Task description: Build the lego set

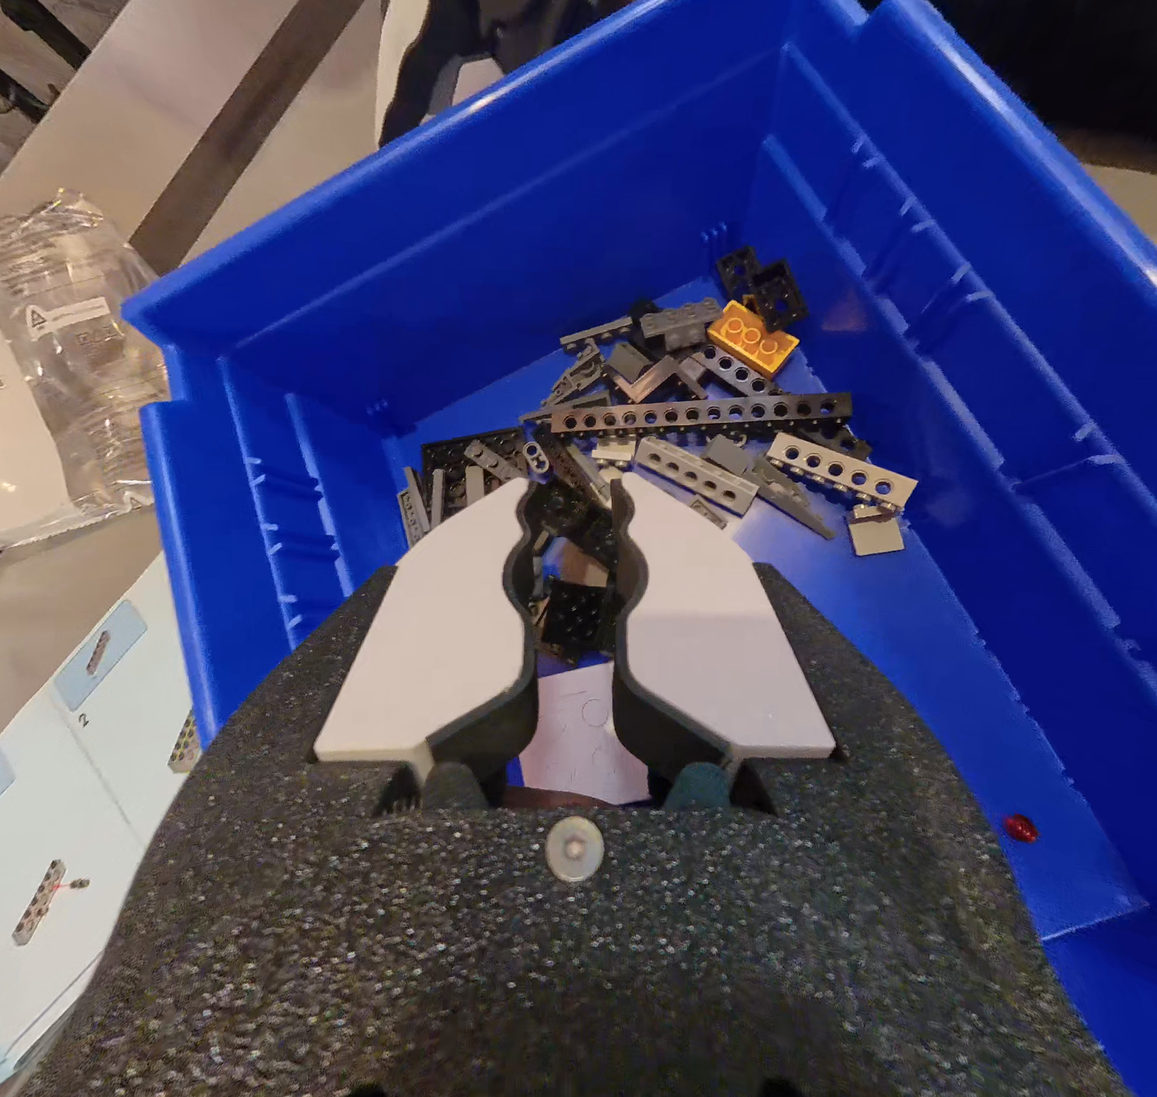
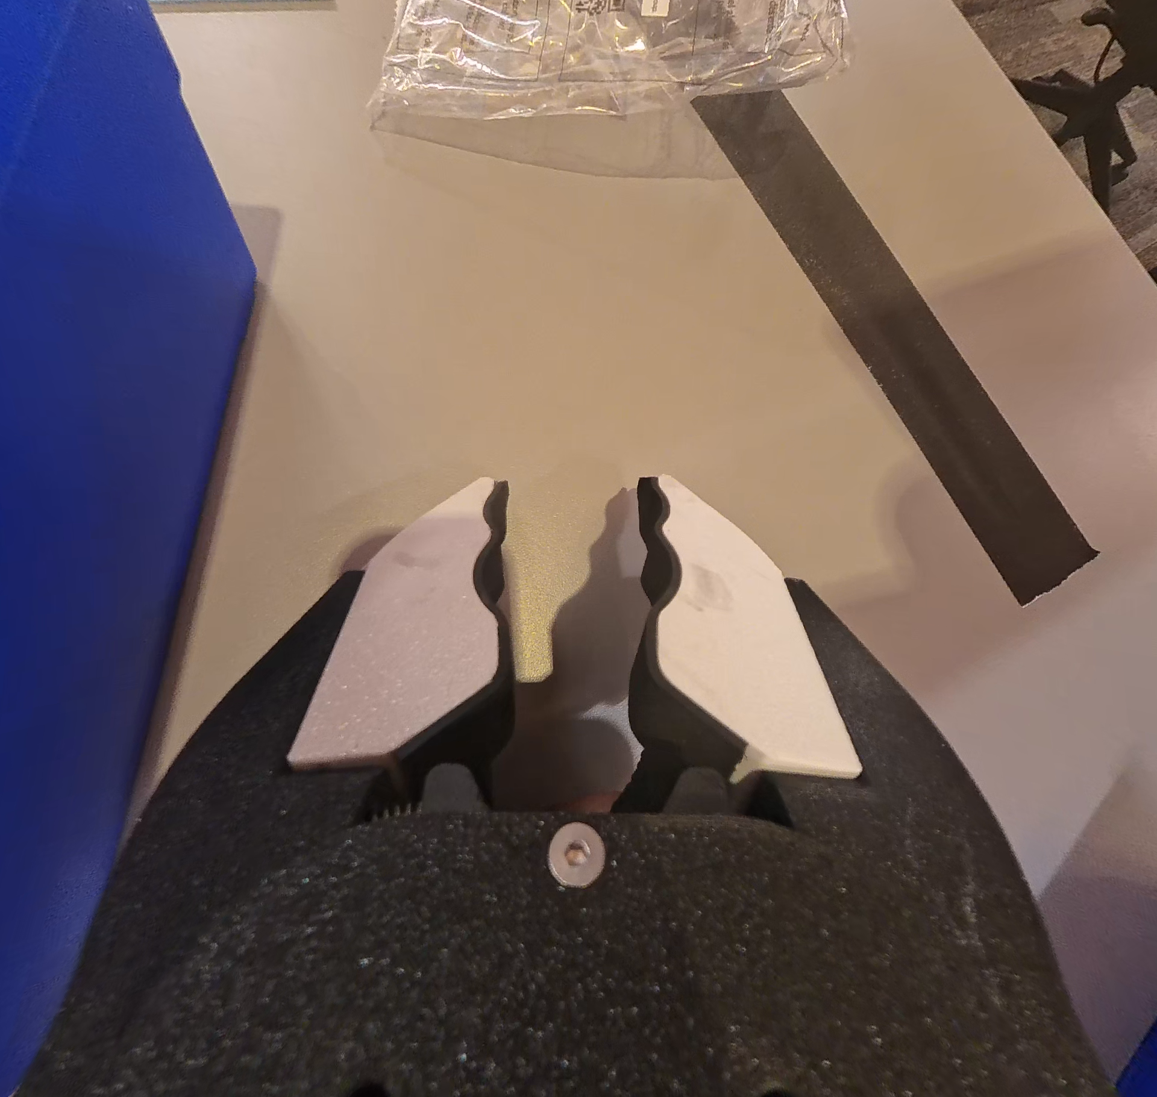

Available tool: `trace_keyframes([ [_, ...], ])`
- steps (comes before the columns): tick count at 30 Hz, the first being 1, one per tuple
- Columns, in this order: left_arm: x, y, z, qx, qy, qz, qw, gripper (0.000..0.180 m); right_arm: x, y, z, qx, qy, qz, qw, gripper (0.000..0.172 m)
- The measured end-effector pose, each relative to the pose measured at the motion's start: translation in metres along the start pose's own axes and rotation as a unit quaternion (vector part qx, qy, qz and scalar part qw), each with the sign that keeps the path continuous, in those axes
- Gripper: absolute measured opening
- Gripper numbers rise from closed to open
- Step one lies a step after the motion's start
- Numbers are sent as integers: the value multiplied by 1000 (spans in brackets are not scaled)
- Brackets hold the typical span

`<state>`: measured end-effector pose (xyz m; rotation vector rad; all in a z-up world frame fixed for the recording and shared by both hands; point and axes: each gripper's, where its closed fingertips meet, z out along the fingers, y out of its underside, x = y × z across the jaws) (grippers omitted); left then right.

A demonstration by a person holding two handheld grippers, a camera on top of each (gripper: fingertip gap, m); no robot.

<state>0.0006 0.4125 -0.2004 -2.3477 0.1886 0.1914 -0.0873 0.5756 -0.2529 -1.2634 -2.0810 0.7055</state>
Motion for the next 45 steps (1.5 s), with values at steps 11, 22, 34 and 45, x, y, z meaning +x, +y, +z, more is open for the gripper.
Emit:
trace_keyframes([
  [11,-6,34,-15,-92,-39,42,994,38,0,0,0,0,-2,1,1000,41],
  [22,16,28,22,-78,17,44,996,15,0,0,0,1,1,-3,1000,41],
  [34,-4,26,-2,-85,-39,51,994,40,0,0,0,1,0,-2,1000,41],
  [45,0,50,7,-148,-33,60,987,55,0,0,0,1,1,-3,1000,41],
])
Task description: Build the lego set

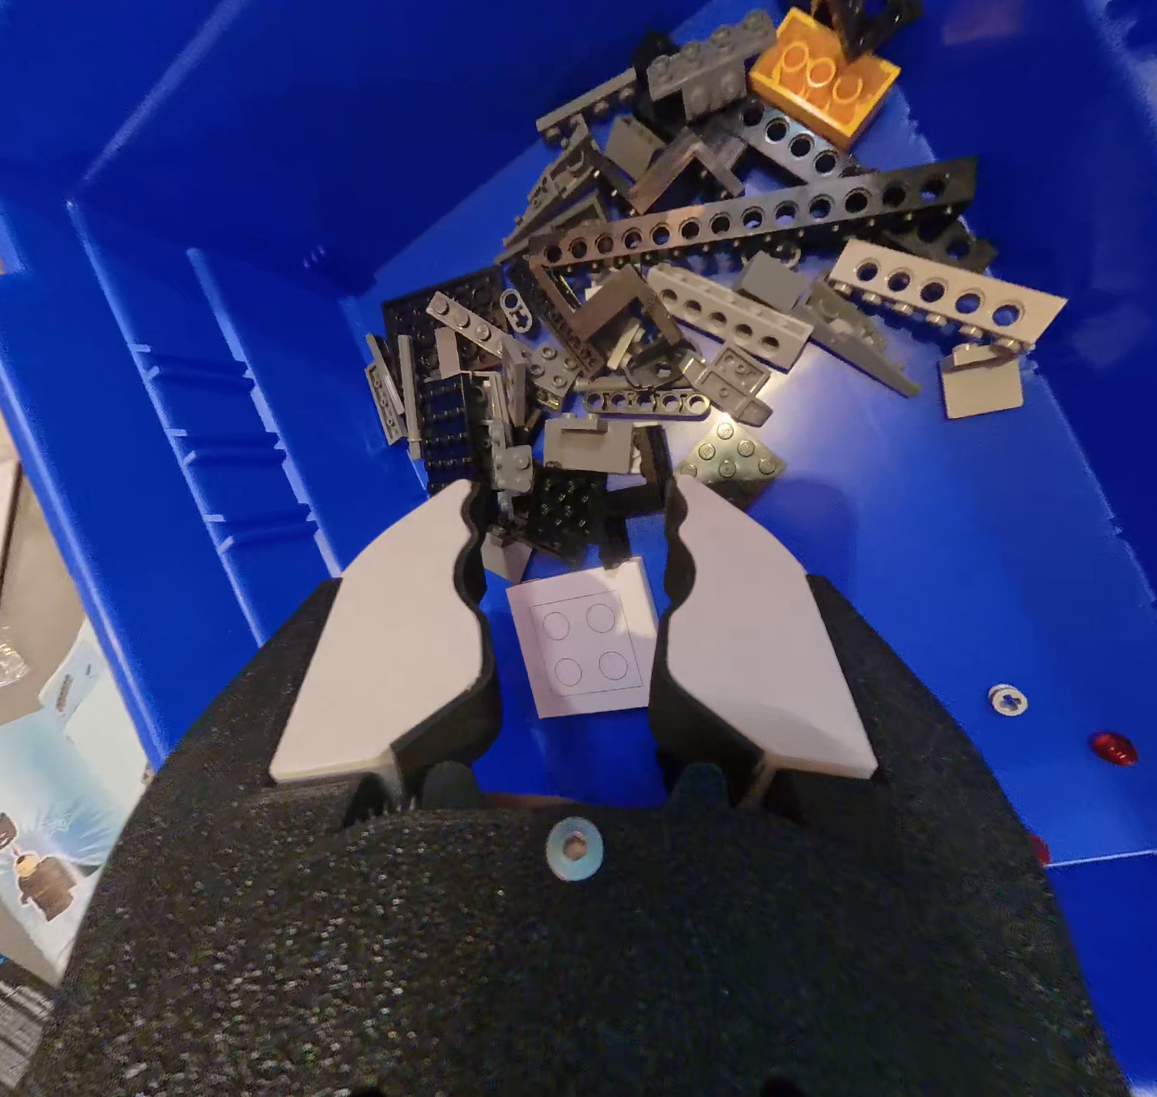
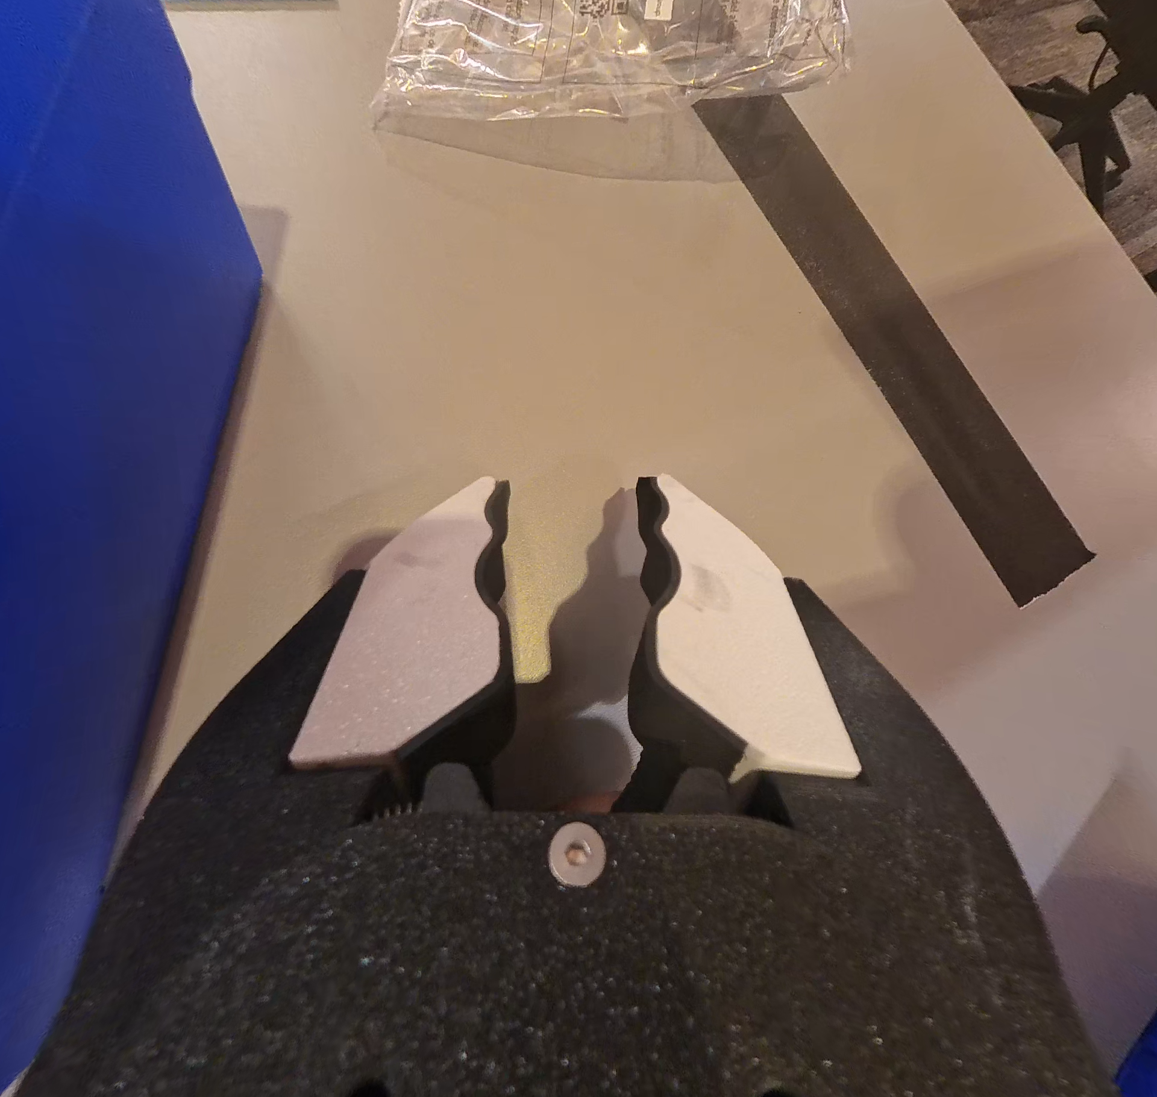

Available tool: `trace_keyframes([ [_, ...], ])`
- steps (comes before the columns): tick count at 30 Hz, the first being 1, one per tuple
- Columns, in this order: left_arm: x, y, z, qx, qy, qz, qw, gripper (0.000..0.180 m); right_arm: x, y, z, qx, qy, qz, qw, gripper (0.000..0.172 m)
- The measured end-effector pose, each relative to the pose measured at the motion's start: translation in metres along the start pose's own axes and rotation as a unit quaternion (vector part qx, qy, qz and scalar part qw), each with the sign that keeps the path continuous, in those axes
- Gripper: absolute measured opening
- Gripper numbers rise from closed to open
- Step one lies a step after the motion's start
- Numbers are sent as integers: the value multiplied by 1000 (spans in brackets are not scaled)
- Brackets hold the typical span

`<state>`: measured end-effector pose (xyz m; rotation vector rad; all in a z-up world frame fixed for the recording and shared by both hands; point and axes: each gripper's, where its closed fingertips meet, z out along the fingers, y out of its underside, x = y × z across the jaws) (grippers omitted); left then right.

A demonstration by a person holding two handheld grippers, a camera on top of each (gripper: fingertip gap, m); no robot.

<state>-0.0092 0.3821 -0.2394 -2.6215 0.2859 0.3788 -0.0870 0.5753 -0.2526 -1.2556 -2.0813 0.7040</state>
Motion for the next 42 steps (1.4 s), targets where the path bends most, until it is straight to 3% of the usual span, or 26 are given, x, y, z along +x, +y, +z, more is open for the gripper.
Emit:
trace_keyframes([
  [5,4,-3,-10,4,5,19,1000,53,0,0,0,1,2,-2,1000,40],
  [10,9,12,2,-30,21,32,999,45,0,0,0,1,3,-3,1000,40],
  [16,18,4,8,-7,38,35,999,15,0,0,0,1,2,-2,1000,40],
  [19,25,-8,7,22,58,32,998,10,0,0,0,1,2,-2,1000,40],
  [22,29,-25,-1,70,74,21,995,11,0,0,0,1,2,-2,1000,40],
  [26,5,-34,-10,104,53,-48,992,32,0,0,0,1,2,-3,1000,40],
  [32,-27,-16,6,25,-57,-26,998,29,0,0,0,1,2,-2,1000,40],
  [42,-23,-16,35,-7,-39,-8,999,10,0,0,0,1,2,-3,1000,40],
])
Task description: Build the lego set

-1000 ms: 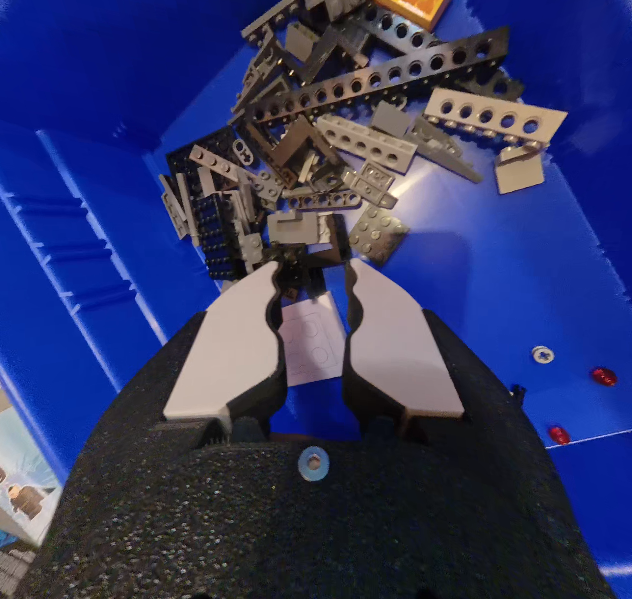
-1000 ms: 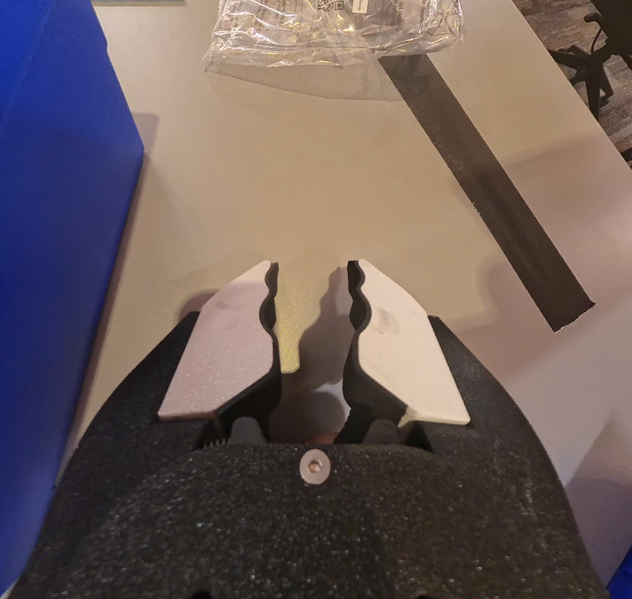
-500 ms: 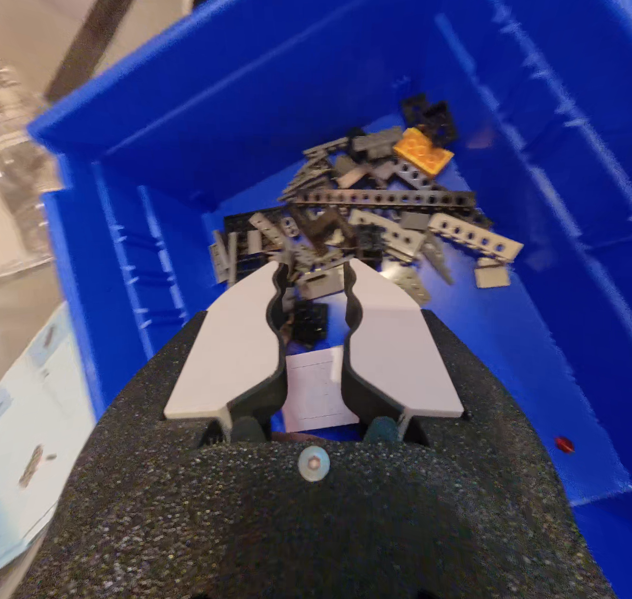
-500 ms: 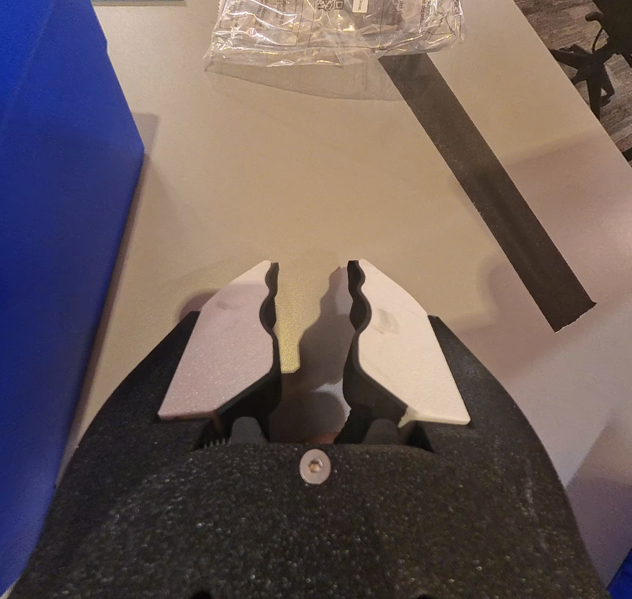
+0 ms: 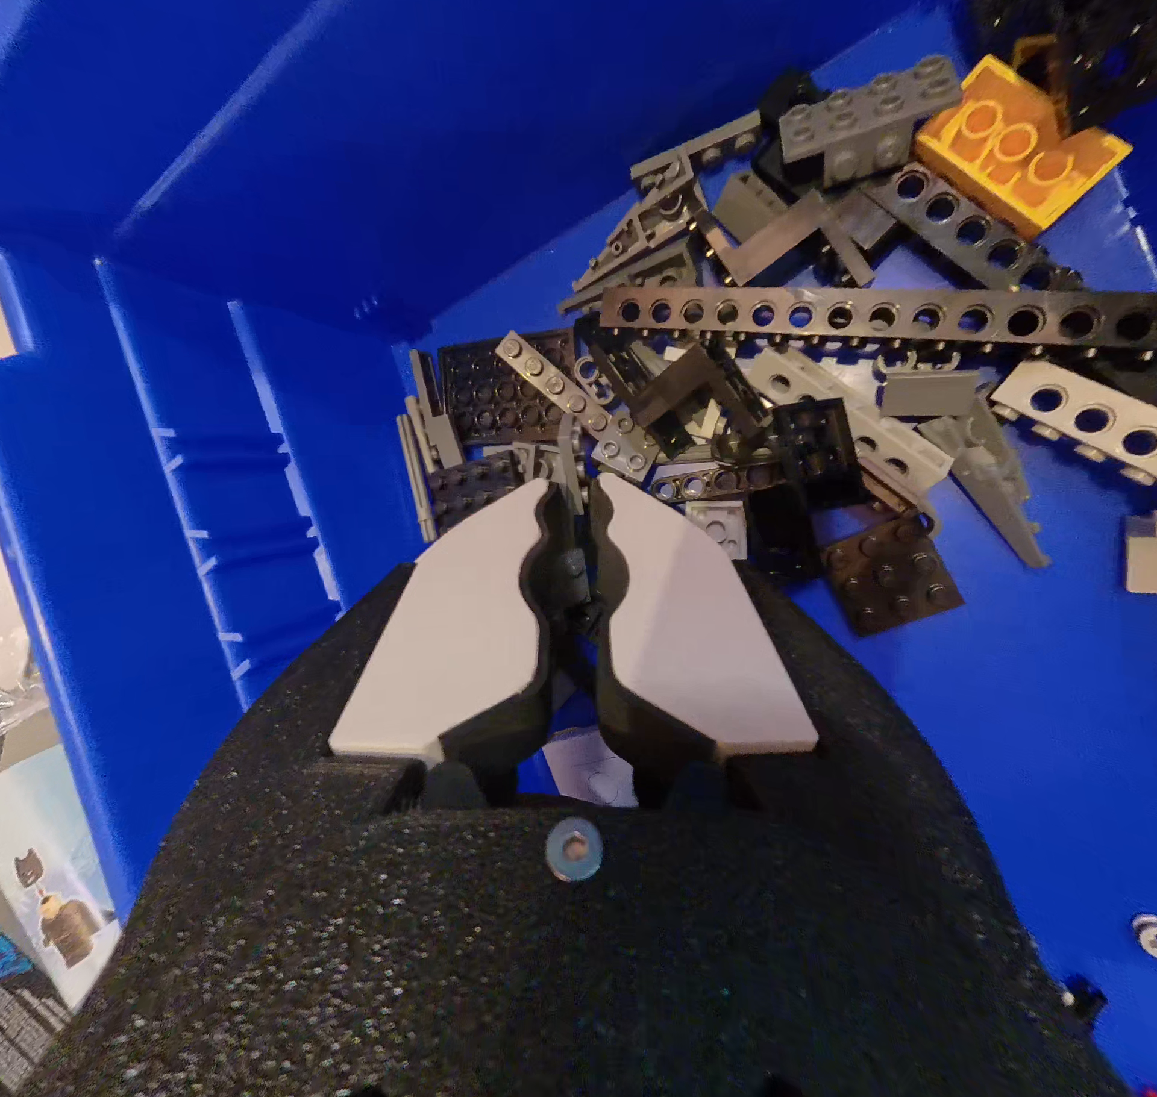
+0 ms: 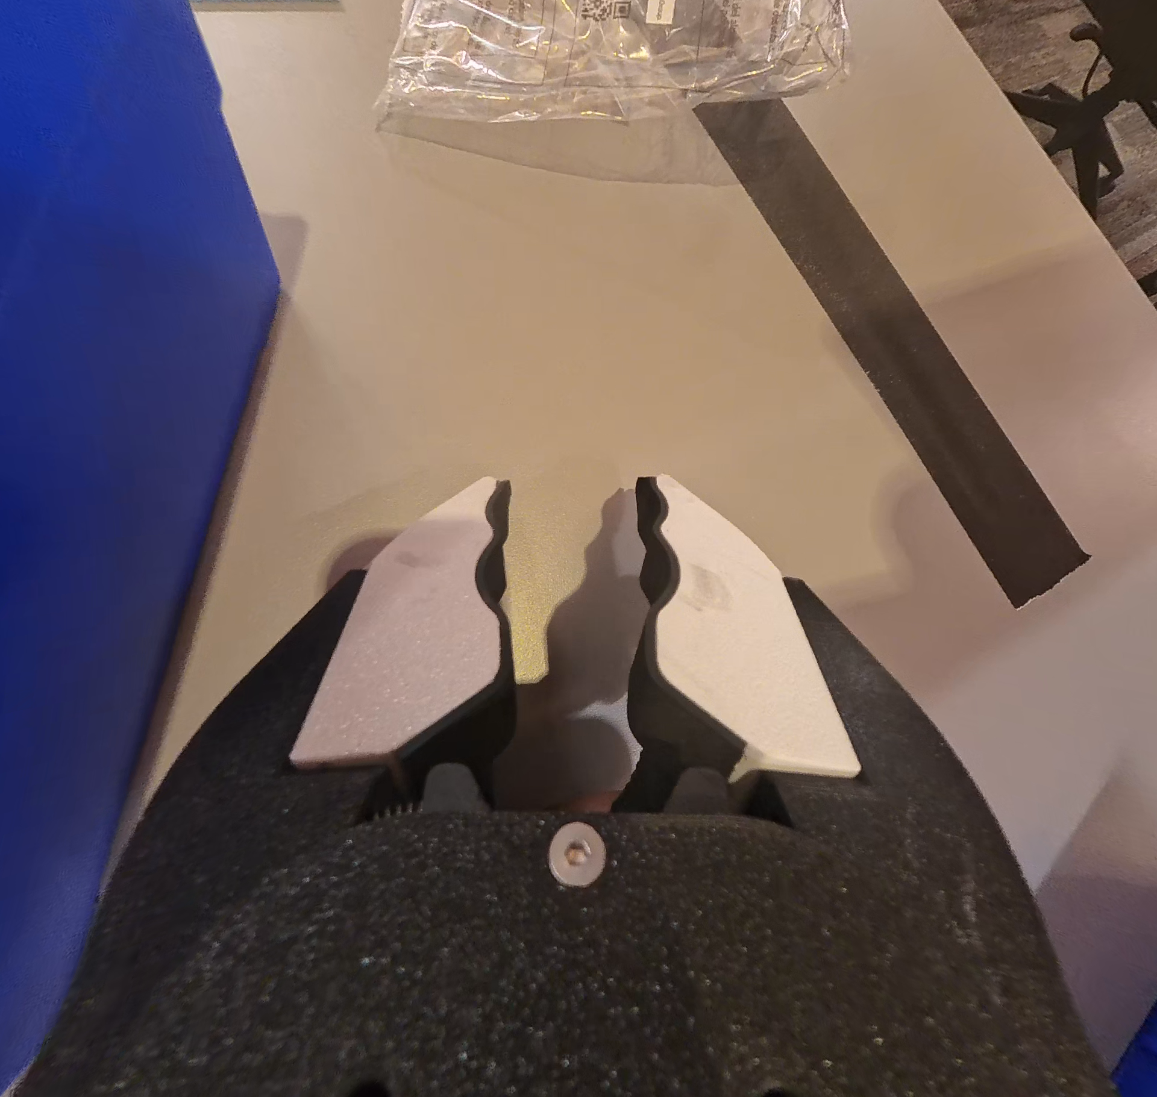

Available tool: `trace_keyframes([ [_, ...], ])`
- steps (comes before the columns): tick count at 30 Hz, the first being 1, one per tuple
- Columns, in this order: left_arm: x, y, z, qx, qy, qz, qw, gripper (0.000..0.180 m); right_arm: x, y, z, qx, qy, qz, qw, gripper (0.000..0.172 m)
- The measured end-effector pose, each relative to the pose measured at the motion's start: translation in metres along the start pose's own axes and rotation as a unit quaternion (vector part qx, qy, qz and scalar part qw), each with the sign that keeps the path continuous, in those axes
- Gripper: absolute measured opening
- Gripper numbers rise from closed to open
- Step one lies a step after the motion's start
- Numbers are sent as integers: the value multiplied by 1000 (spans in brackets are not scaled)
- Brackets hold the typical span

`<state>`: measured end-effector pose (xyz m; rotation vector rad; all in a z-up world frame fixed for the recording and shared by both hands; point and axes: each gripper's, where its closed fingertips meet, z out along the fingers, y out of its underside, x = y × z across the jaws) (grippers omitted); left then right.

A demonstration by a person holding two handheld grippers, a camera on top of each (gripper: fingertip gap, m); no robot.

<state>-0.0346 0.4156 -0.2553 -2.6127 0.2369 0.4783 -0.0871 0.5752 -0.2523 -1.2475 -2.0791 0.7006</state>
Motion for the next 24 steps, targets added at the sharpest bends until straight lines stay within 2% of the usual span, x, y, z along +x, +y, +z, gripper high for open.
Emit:
trace_keyframes([
  [3,-8,-12,-11,41,-6,-20,999,10,0,0,0,1,1,-1,1000,40],
  [7,-27,-31,-41,109,-26,-62,992,9,0,0,0,1,2,-1,1000,40],
  [12,-46,-40,-70,166,-40,-95,981,9,0,0,0,0,0,0,1000,40],
  [17,-37,-33,-59,143,-14,-90,985,10,0,0,0,1,2,-2,1000,40],
  [24,-20,-15,-57,95,-5,-55,994,34,0,0,0,0,0,0,1000,40],
])
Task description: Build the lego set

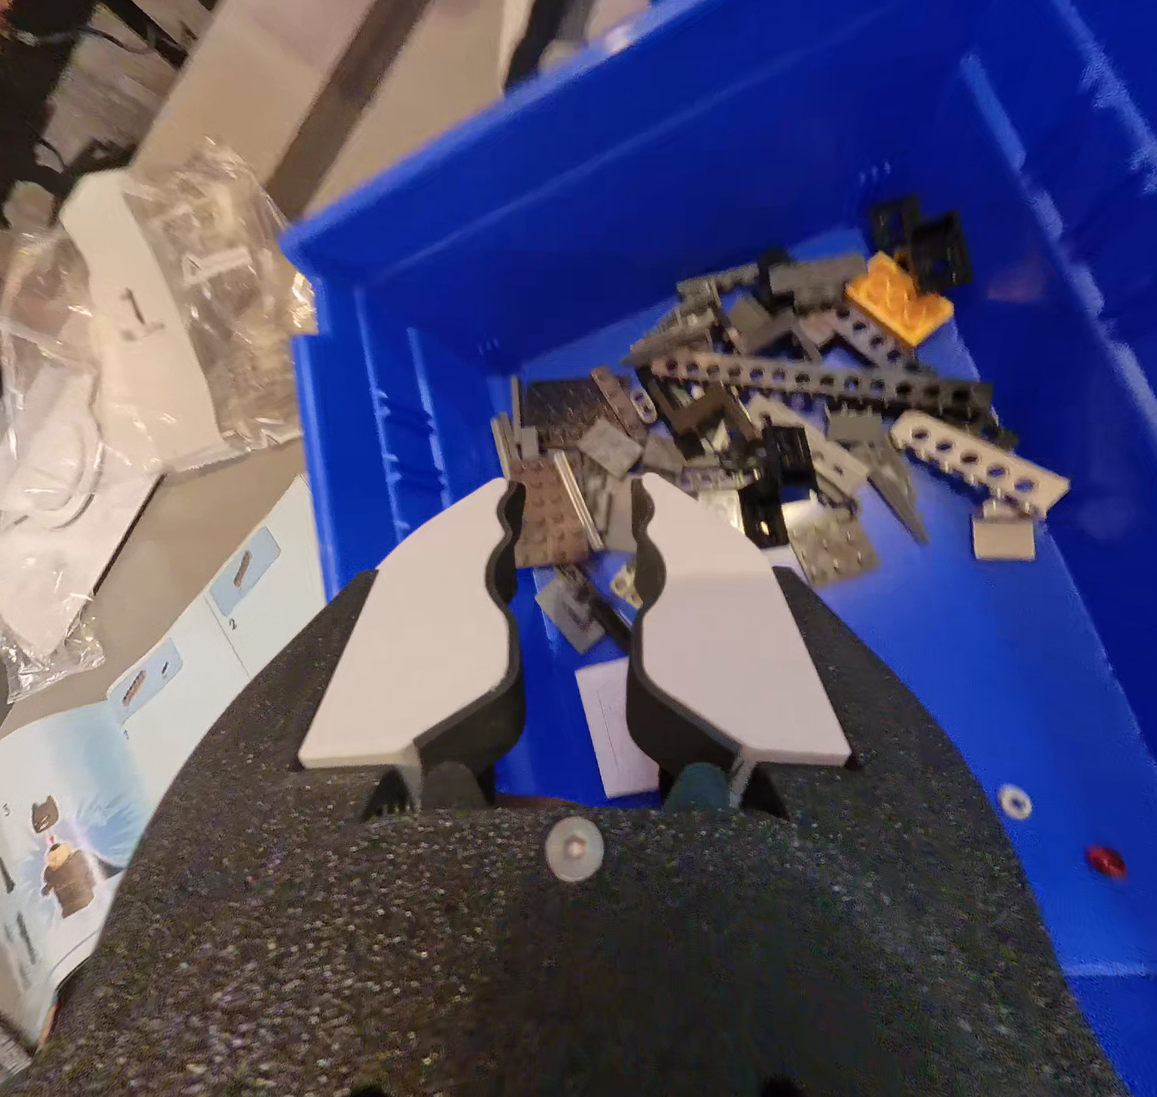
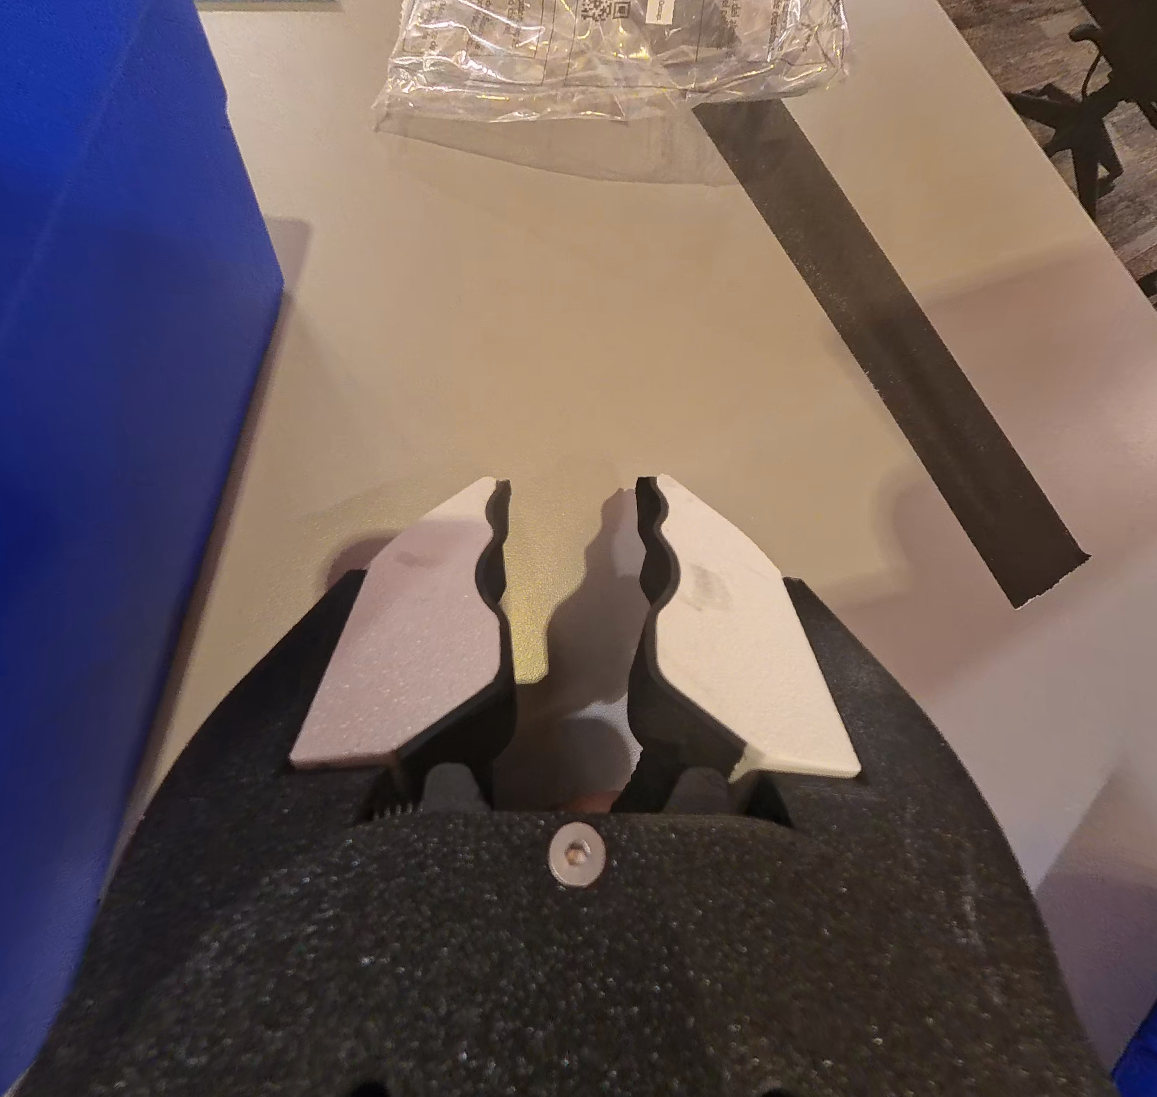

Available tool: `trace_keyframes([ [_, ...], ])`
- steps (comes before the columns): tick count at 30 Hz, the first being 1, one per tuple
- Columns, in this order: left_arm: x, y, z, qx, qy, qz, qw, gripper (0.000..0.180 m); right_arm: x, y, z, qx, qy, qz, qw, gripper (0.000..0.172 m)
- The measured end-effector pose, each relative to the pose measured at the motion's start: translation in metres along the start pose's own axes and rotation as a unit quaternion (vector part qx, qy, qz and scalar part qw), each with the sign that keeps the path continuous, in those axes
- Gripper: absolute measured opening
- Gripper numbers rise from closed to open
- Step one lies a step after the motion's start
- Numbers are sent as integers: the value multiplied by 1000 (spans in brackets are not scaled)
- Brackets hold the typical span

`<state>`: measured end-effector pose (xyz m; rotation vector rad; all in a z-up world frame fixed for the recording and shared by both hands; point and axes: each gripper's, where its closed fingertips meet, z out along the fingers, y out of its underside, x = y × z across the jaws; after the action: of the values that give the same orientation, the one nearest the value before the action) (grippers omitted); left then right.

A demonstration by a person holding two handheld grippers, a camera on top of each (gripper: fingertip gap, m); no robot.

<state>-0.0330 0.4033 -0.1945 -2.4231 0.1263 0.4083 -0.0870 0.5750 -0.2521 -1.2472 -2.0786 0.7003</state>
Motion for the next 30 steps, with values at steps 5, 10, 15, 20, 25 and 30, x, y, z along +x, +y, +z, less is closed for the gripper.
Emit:
trace_keyframes([
  [5,27,49,10,-111,37,81,990,38,0,0,0,0,-1,1,1000,40],
  [10,33,55,22,-125,52,75,988,24,0,0,0,1,3,-2,1000,40],
  [15,33,45,30,-106,55,67,991,24,0,0,0,0,1,-1,1000,40],
  [20,37,26,26,-59,72,50,994,24,0,0,0,0,0,0,1000,40],
  [25,43,25,18,-57,97,49,992,27,0,0,0,0,1,0,1000,40],
  [30,39,32,12,-66,90,43,993,39,0,0,0,0,0,0,1000,40],
])
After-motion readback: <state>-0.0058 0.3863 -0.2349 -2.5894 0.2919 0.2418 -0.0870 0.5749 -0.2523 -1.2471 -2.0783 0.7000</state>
